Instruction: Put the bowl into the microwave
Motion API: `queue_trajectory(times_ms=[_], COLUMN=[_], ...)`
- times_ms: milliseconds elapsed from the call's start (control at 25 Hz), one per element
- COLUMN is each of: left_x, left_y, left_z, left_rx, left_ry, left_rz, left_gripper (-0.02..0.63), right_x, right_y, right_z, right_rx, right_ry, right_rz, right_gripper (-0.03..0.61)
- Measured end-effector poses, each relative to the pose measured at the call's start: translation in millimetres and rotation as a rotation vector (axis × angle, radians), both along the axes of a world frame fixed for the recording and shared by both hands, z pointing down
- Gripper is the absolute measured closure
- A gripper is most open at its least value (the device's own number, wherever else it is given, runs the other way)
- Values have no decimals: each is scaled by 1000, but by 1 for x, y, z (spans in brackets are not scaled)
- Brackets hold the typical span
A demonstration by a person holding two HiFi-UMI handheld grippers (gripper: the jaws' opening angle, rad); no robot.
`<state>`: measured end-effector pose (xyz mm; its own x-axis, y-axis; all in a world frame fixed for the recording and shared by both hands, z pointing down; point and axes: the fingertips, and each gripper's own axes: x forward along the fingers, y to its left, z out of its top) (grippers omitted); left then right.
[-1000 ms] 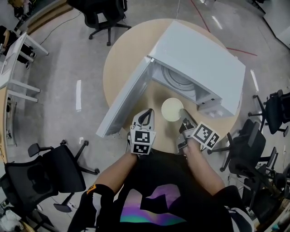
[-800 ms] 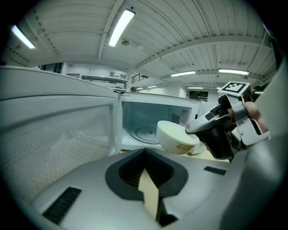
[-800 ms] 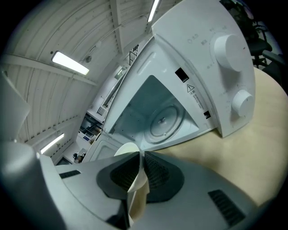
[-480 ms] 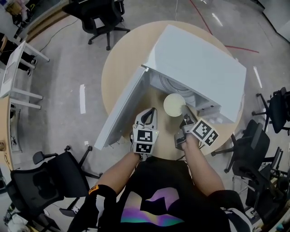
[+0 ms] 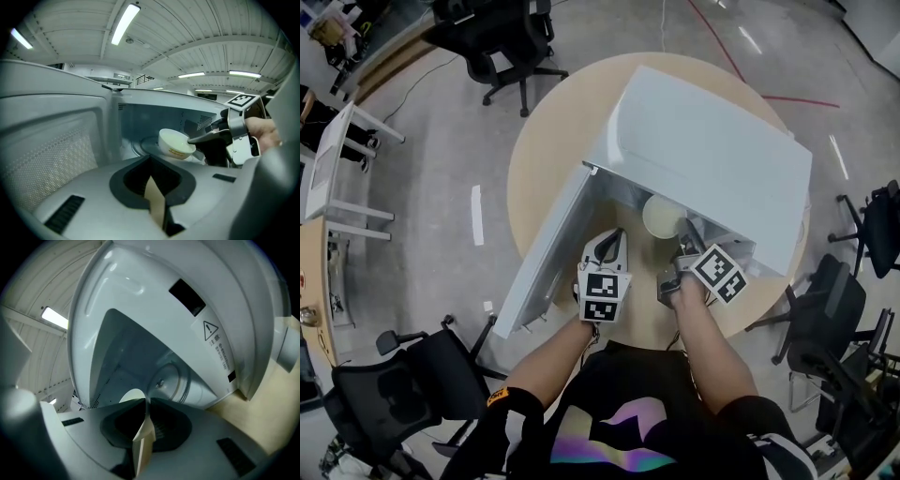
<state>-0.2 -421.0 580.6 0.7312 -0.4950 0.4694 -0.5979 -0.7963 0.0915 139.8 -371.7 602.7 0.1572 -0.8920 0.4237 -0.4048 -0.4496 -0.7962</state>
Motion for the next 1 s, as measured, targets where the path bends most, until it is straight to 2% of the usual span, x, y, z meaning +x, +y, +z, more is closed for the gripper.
queue_trajectory(times_ms=[480, 1000], left_x=[39, 57], left_y=[-25, -38], left_z=[13, 25], left_rx=[-21, -25], left_ry=[3, -27], left_rz=[7, 17], left_gripper=[568, 568], right_x=[21, 39], right_y=[-13, -22], right_z=[18, 29], right_rx=[-11, 8], right_ry=[-11, -8], right_rz=[43, 104], right_gripper=[534, 534])
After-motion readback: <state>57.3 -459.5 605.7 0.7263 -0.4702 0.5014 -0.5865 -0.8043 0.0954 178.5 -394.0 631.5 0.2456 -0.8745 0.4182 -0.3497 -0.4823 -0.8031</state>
